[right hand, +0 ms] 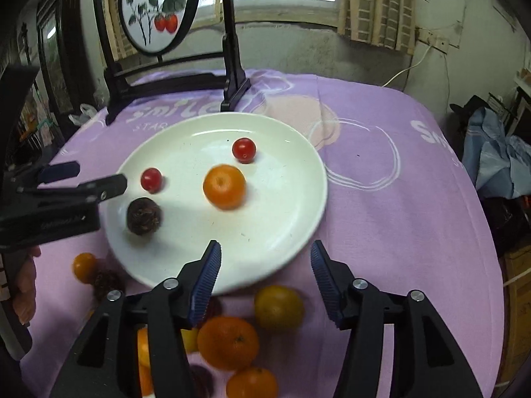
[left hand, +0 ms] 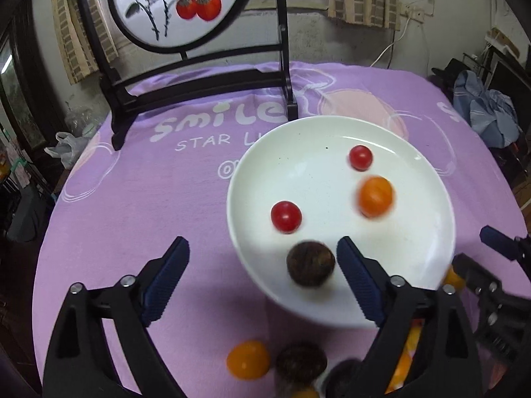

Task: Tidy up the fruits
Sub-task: 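Lower both held fruits onto the white plate and open both tools, then move both open tools back from the plate toward the fruit cluster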

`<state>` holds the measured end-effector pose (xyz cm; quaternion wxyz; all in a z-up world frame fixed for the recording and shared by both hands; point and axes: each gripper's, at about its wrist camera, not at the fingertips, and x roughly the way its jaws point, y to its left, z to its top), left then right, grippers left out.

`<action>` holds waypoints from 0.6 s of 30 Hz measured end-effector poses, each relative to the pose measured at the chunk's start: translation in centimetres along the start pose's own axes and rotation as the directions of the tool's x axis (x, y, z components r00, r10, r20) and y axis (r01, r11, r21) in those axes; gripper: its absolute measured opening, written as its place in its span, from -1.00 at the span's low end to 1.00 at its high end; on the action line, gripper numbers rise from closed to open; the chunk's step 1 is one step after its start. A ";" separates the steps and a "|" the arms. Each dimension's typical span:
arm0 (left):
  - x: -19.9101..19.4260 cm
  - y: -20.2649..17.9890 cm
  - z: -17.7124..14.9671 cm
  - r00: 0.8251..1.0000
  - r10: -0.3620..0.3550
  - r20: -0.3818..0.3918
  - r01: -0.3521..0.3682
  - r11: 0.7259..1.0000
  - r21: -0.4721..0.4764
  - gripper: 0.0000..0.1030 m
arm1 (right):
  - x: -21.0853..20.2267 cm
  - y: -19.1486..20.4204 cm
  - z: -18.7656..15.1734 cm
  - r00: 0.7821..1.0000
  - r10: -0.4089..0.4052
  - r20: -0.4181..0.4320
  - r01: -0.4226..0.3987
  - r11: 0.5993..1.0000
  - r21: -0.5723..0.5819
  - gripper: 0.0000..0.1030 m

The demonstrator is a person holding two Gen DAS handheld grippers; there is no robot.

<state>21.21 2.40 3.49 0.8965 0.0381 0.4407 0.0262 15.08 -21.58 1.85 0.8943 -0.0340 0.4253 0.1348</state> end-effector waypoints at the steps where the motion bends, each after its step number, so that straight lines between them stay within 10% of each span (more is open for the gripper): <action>1: -0.9 0.2 -0.8 1.000 -0.006 0.013 0.006 1.000 0.000 0.79 | -0.6 -0.3 -0.6 1.000 -0.001 0.005 0.001 1.000 0.004 0.21; 18: -4.0 2.8 -14.7 0.988 -0.123 -0.091 0.107 0.981 -0.163 0.81 | -4.3 1.1 -13.2 0.992 -0.091 -0.087 0.084 0.993 -0.081 0.25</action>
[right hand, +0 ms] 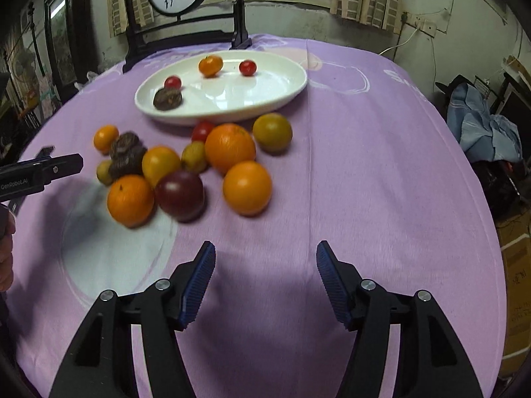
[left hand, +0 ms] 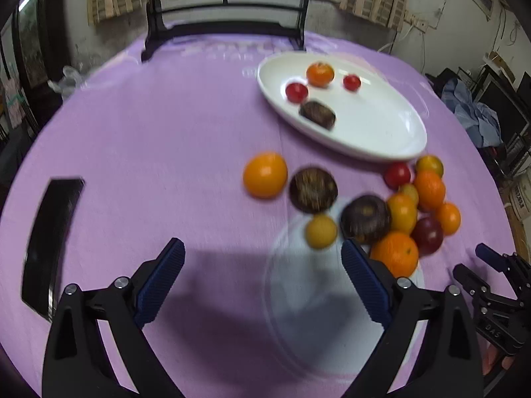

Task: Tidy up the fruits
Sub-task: 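Move both open tools back from the plate toward the fruit cluster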

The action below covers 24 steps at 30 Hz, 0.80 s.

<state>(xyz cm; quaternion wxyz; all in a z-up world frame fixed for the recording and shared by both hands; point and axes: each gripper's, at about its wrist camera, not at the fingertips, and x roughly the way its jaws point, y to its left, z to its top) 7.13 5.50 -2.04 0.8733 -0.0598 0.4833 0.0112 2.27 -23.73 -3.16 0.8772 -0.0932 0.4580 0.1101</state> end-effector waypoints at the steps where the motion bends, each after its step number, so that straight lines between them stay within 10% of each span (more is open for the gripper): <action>1: 0.1 0.0 -0.3 1.000 -0.010 -0.007 0.010 1.000 0.001 0.81 | 0.0 0.2 -0.1 1.000 0.000 -0.005 0.000 1.000 -0.008 0.25; 24: 0.2 0.7 -1.1 0.998 -0.046 0.031 0.045 0.998 0.033 0.81 | 3.4 0.7 3.7 0.998 -0.065 -0.025 0.064 0.998 -0.006 0.21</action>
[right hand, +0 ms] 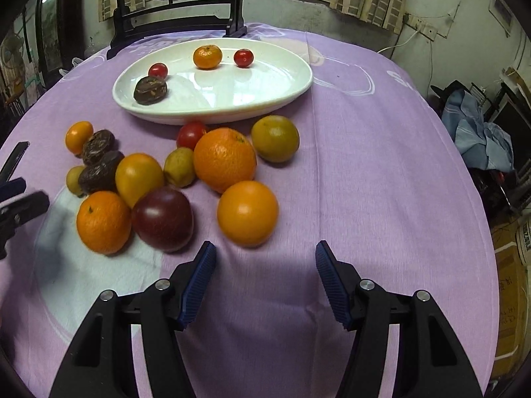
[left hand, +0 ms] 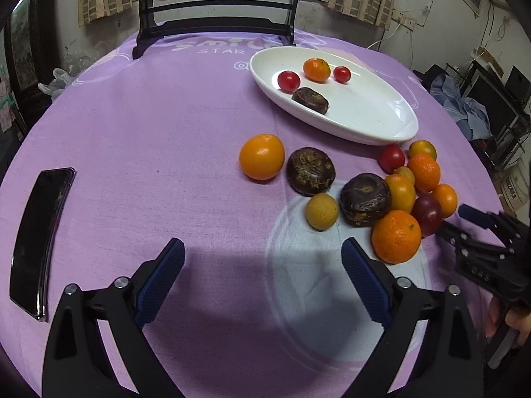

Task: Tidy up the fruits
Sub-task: 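Move both open tools back from the plate toward the fruit cluster, then grasp an orange with the right tool while the left tool grasps a small yellow fruit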

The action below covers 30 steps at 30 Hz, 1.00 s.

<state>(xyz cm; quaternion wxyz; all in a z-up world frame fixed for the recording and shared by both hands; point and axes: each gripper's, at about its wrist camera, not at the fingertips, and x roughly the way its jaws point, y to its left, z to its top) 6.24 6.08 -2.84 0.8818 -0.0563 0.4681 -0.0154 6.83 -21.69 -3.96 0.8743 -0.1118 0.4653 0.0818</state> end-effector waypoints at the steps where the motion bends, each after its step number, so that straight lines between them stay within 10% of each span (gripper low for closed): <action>1: 0.0 -0.1 0.0 1.000 0.003 -0.001 -0.003 1.000 0.004 0.81 | 0.2 -0.2 0.5 1.000 0.007 0.007 -0.007 1.000 0.010 0.18; 3: 0.2 -0.2 -0.1 1.000 0.014 -0.001 -0.014 1.000 0.012 0.81 | 0.5 -0.3 1.0 0.999 0.036 0.020 -0.037 0.999 0.027 -0.24; 30: 3.0 -3.5 0.4 0.996 0.075 -0.040 -0.071 0.992 0.100 0.70 | -2.5 -0.9 -1.9 0.981 0.171 0.089 -0.176 0.983 0.055 -0.25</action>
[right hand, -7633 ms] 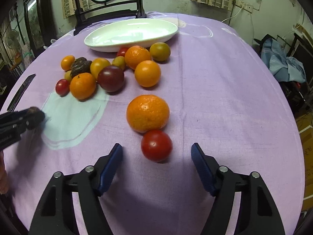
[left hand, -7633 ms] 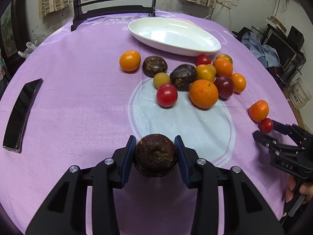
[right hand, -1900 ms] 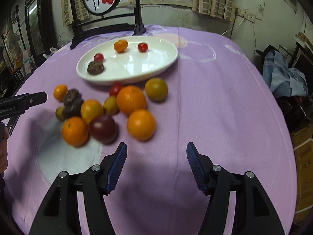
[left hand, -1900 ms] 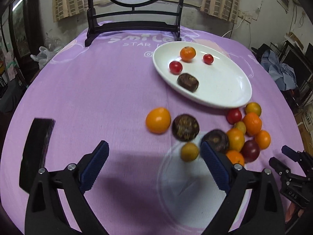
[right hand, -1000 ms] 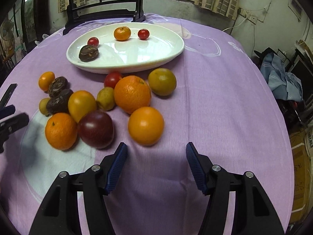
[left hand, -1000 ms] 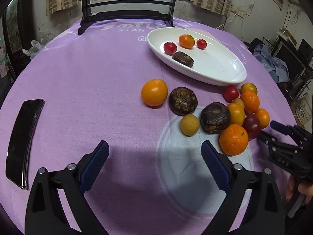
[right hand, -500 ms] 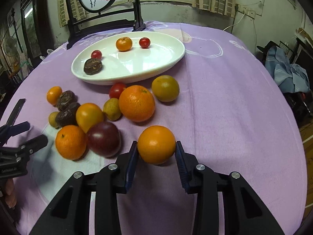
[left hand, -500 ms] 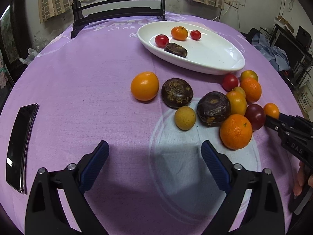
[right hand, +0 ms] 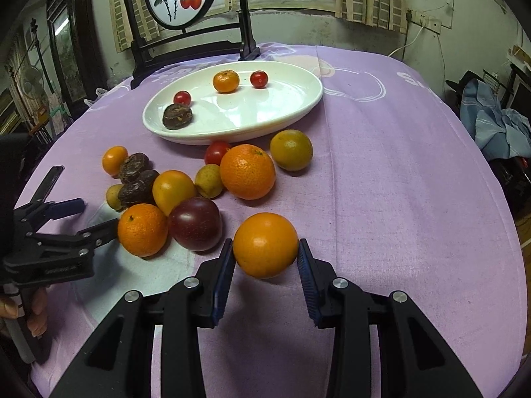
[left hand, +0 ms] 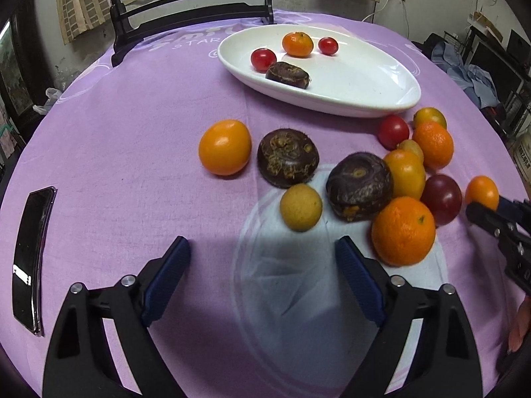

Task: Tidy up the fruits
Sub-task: 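Grasp an orange with the right tool while the left tool grasps a small yellow fruit, then carry both held fruits over the white plate and open both tools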

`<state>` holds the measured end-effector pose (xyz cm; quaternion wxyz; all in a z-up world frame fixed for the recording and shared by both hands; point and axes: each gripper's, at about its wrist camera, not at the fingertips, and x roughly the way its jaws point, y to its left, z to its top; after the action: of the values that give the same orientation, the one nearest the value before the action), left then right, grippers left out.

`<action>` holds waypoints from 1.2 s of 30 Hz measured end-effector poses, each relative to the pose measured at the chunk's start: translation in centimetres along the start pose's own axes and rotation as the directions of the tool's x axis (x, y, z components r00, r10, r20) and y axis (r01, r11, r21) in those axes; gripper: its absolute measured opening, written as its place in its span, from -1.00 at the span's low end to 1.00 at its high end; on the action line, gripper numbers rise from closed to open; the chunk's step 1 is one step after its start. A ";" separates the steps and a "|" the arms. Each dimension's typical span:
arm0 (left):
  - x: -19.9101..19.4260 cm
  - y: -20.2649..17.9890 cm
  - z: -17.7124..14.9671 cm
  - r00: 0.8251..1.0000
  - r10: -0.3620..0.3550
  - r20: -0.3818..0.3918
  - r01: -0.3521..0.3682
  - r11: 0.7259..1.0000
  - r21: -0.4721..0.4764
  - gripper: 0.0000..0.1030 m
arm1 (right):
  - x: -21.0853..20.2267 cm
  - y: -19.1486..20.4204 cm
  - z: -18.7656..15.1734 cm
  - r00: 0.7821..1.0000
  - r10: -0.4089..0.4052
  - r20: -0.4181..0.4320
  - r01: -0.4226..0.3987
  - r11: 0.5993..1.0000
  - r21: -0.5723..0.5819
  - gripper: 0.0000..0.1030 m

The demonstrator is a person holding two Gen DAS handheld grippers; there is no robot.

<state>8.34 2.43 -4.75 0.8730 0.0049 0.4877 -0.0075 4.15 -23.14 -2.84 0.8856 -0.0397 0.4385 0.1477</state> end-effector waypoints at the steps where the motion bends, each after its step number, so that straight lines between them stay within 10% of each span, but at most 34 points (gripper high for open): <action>1: 0.1 -0.1 0.2 1.000 0.004 0.006 -0.004 1.000 0.002 0.65 | -0.1 0.1 0.0 1.000 0.001 0.002 -0.001 1.000 -0.002 -0.25; 9: 0.0 -1.9 1.4 0.998 -0.044 0.038 0.041 0.996 0.081 -0.53 | -0.1 0.2 -0.1 1.000 0.009 0.003 -0.009 1.000 -0.008 -0.25; 26: -5.3 0.2 -0.3 0.992 -0.100 0.073 0.097 0.994 0.052 -0.54 | -1.4 -0.6 0.4 0.995 0.037 0.098 -0.041 0.998 0.040 -0.25; 36: -5.6 -0.8 8.9 0.981 -0.119 0.154 0.110 0.992 0.066 -0.54 | -3.3 1.2 7.0 0.980 0.047 0.194 -0.036 0.998 -0.059 -0.25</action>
<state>12.97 1.57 4.70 0.9064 0.0010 0.4163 -0.0719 7.23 -21.36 4.07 0.9196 -0.0402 0.3461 0.1814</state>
